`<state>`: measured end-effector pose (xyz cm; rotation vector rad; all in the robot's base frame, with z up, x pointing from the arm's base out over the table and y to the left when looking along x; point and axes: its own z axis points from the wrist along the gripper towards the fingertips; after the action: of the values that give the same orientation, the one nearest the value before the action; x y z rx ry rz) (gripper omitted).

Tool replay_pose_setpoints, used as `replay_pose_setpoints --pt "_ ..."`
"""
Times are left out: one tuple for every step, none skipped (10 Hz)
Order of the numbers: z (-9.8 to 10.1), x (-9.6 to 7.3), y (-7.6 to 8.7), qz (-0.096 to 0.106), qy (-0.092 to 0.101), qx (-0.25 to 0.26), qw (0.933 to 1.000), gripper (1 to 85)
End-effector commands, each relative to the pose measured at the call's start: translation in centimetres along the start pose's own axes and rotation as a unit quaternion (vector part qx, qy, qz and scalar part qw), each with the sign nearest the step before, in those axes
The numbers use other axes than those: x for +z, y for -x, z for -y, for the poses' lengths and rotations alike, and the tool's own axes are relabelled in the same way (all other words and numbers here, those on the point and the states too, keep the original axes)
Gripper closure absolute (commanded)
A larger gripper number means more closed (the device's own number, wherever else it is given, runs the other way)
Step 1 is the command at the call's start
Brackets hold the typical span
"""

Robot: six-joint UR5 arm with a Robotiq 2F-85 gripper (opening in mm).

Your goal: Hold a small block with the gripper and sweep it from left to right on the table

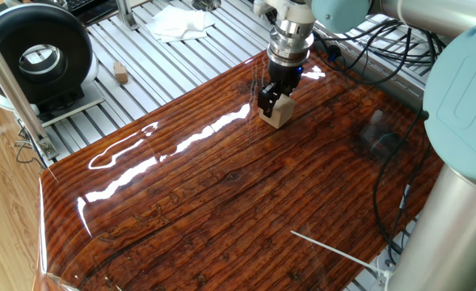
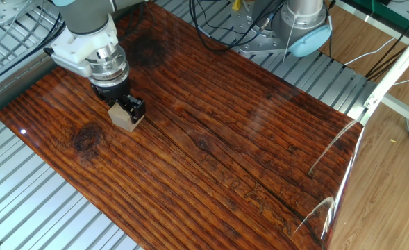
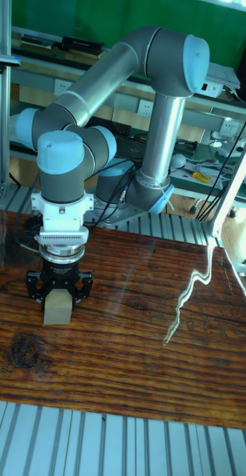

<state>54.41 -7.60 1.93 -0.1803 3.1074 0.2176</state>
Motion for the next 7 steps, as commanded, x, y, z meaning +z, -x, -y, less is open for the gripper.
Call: replay_pose_setpoints --pt "-0.38 -0.11 0.24 0.004 0.009 0.006 0.9999 84.7" --pt "-0.25 -0.1 0.34 0.005 0.006 0.006 1.0 84.7" --pt "-0.24 -0.1 0.39 0.006 0.006 0.007 0.9999 84.7" --pt "-0.24 -0.1 0.44 0.007 0.006 0.007 0.9999 84.7" --pt "-0.15 -0.07 0.39 0.005 0.004 0.007 1.0 84.7" --pt "-0.29 -0.01 0.41 0.006 0.004 0.007 0.9999 84.7" --pt "-0.49 0.1 0.49 0.006 0.003 0.009 0.9999 84.7"
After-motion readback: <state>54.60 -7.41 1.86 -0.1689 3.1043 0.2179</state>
